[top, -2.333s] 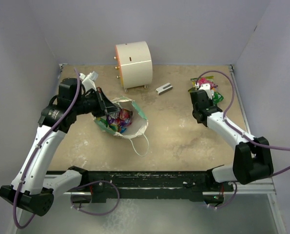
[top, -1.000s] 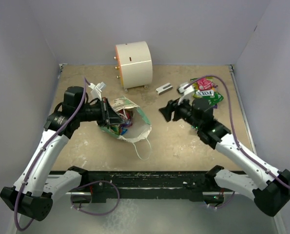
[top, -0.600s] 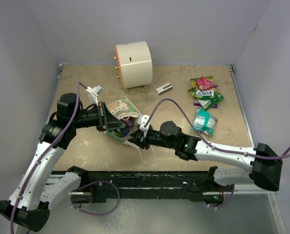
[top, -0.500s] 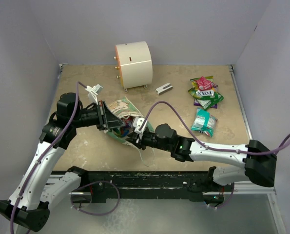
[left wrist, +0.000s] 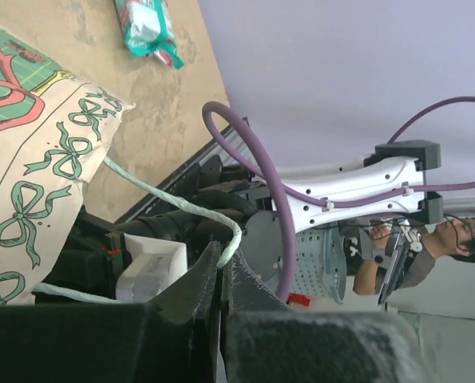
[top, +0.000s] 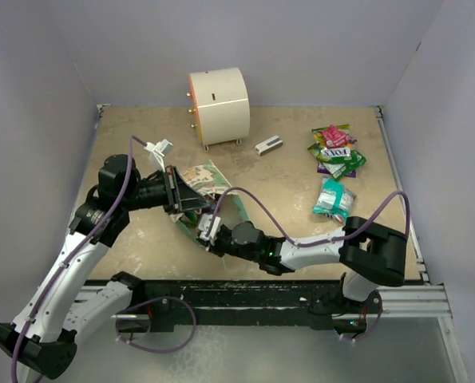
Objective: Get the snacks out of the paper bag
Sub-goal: Take out the snack from the paper bag.
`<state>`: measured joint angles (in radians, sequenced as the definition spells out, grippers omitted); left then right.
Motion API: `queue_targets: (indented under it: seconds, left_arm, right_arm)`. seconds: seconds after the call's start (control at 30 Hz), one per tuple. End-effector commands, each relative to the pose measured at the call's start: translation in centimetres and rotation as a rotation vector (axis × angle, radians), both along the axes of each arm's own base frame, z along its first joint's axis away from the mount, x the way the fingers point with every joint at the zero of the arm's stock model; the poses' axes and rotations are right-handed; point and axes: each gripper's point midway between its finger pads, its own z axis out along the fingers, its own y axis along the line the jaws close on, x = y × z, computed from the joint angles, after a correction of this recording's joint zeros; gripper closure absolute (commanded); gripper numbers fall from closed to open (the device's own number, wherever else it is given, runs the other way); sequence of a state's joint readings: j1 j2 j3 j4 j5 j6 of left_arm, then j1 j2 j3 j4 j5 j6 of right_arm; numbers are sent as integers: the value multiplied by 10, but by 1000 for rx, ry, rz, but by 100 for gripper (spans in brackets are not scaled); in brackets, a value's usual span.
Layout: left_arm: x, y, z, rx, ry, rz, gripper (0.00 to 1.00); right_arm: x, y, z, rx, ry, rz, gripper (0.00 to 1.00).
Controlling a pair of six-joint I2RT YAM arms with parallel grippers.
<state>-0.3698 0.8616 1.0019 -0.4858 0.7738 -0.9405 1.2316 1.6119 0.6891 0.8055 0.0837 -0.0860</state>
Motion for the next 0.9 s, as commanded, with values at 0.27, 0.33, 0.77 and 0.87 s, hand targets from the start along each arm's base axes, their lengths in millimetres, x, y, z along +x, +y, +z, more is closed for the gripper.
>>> queue_targets:
  seconds: [0.27,0.33,0.77,0.87]
  left_arm:
    - [-13,-18,-4,12,15,26,100]
    - [-11,-20,-1,9,10,25,100]
    - [-10,-15,4,43,-7,36,100]
    - [-11,-14,4,47,-6,38,100]
  right_arm:
    - [30,-22,34,174,-139,-245,60]
    - [35,-20,32,170,-174,-255,54]
    - [86,2,27,212,-314,-389,33]
    - [100,3,29,234,-318,-403,30]
